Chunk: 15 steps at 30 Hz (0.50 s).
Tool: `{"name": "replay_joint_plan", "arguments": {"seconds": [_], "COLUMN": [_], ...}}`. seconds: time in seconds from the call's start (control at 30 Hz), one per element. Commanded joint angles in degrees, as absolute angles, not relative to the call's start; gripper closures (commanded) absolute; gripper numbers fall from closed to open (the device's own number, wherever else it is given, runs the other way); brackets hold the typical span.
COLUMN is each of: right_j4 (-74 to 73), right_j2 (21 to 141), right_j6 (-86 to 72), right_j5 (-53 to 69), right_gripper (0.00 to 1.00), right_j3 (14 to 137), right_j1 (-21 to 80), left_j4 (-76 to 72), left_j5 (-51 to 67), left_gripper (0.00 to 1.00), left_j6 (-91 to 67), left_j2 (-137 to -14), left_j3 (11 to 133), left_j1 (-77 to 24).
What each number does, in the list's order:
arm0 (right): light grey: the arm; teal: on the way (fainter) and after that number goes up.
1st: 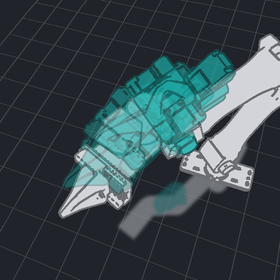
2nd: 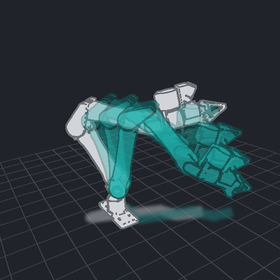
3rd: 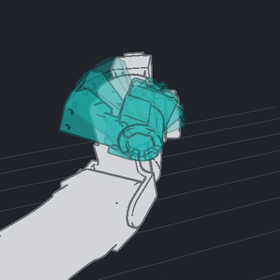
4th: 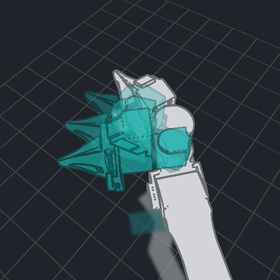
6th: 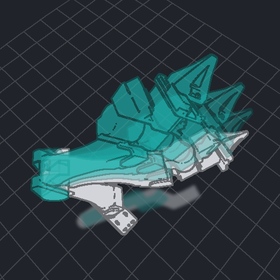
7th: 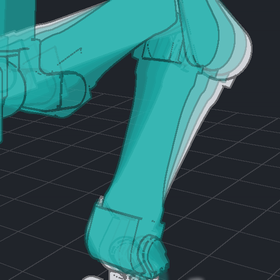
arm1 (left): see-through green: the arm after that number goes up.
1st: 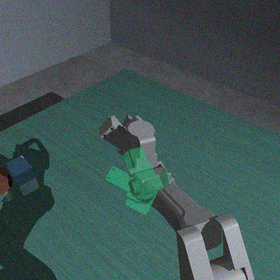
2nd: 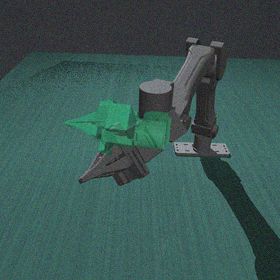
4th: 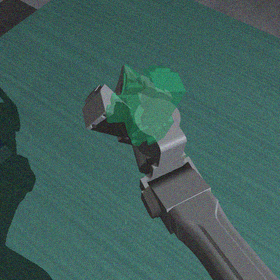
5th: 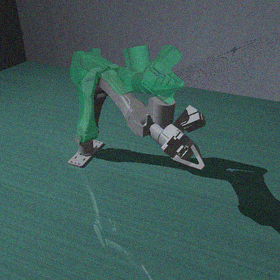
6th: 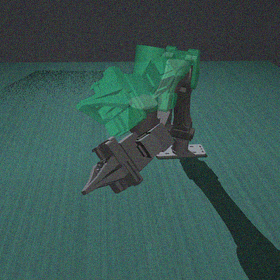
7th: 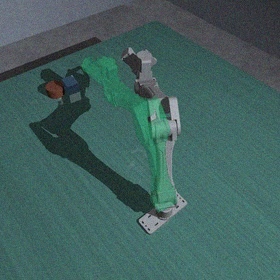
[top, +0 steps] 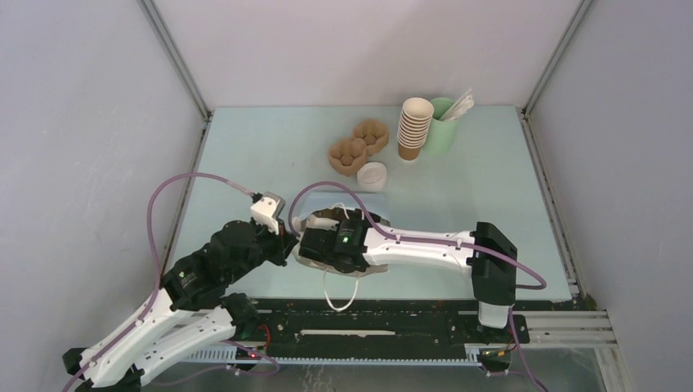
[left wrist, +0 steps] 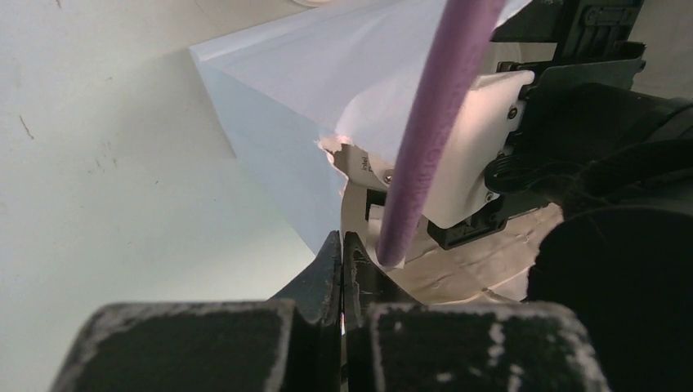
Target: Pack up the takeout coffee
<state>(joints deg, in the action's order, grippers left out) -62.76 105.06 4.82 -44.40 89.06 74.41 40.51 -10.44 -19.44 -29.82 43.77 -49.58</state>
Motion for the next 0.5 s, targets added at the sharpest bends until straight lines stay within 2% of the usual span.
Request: {"name": "replay_joint_plan", "arguments": {"seconds": [0.0, 0.47], "right_j4": [-60.67, -55.9], "right_j2": [107.15, 111.25], "right_j6": [4.94, 5.29], "right_j5": [-44.49, -44.46], "right_gripper": [0.43, 0.45], "right_j3": [91.27, 90.79], "right_j1": [71.95, 70.18], "left_j4": [37.53, 37.45], "left_j5": [-6.06, -6.24], "left_gripper": [1.0, 1.0], "left_j6": [-19.32, -19.73], "left_j2": [-28.92, -29.39], "left_j3": [42.98, 42.9], "left_j1": [-50.49, -51.15]}}
